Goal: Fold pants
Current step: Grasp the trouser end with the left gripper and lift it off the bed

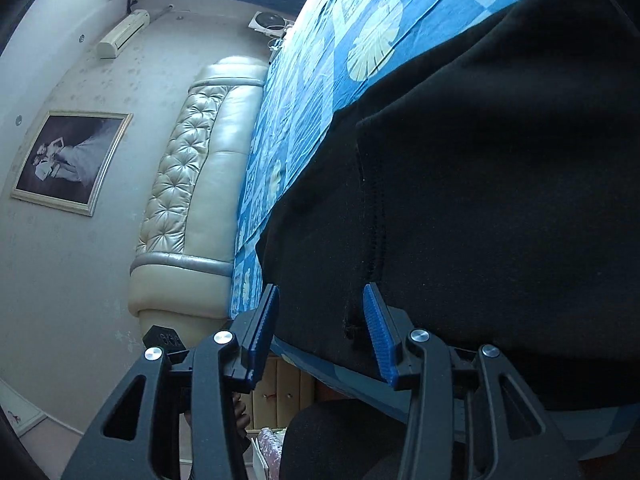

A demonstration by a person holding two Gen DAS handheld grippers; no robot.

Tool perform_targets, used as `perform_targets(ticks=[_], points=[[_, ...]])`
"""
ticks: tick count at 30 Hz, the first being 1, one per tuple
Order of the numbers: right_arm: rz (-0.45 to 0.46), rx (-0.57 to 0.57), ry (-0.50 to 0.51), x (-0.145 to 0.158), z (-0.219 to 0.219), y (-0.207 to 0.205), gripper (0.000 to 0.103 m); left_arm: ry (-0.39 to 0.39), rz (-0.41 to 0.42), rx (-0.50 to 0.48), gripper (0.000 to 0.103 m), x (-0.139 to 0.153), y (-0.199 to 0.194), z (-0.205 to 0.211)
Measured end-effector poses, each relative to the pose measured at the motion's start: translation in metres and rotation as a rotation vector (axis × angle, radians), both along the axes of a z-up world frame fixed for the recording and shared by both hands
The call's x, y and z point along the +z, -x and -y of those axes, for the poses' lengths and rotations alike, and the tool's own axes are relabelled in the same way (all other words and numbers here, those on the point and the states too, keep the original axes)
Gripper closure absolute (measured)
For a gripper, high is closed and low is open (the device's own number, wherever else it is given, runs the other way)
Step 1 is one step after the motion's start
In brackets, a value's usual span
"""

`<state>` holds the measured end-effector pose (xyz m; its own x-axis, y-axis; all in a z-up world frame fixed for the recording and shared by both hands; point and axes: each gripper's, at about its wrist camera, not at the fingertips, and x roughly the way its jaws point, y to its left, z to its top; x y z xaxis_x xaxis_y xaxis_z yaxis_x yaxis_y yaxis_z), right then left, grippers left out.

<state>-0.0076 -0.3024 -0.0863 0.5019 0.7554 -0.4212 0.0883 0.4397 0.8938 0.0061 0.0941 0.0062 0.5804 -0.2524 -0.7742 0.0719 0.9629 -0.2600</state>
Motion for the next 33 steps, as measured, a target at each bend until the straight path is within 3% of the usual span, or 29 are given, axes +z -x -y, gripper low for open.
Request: perform_targets(ticks=[5, 7, 11, 16, 21, 26, 29, 33], points=[[0.022, -0.026, -0.020, 0.005, 0.005, 0.012, 0.058, 0.049, -0.020, -0.009, 0.002, 0.000, -0.009, -0.027], [0.035, -0.043, -0.040, 0.007, 0.008, 0.020, 0.053, 0.081, -0.030, -0.006, 0.002, 0.000, -0.014, -0.043], [0.050, -0.047, -0.019, 0.008, 0.005, 0.032, 0.052, 0.157, -0.056, 0.038, 0.002, -0.006, -0.031, -0.082], [0.034, -0.048, -0.005, 0.000, 0.000, 0.035, 0.052, 0.339, -0.149, 0.004, 0.002, -0.025, -0.066, -0.115], [0.022, -0.054, -0.010, 0.001, -0.005, 0.032, 0.052, 0.422, -0.205, -0.068, 0.002, -0.040, -0.102, -0.119], [0.018, -0.055, -0.002, 0.002, -0.006, 0.032, 0.052, 0.413, -0.278, -0.144, 0.002, -0.059, -0.125, -0.112], [0.017, -0.059, -0.006, 0.001, -0.006, 0.032, 0.051, 0.444, -0.278, -0.207, 0.003, -0.060, -0.130, -0.106], [0.020, -0.061, 0.006, 0.002, -0.008, 0.032, 0.051, 0.544, -0.311, -0.263, 0.014, -0.066, -0.139, -0.095]])
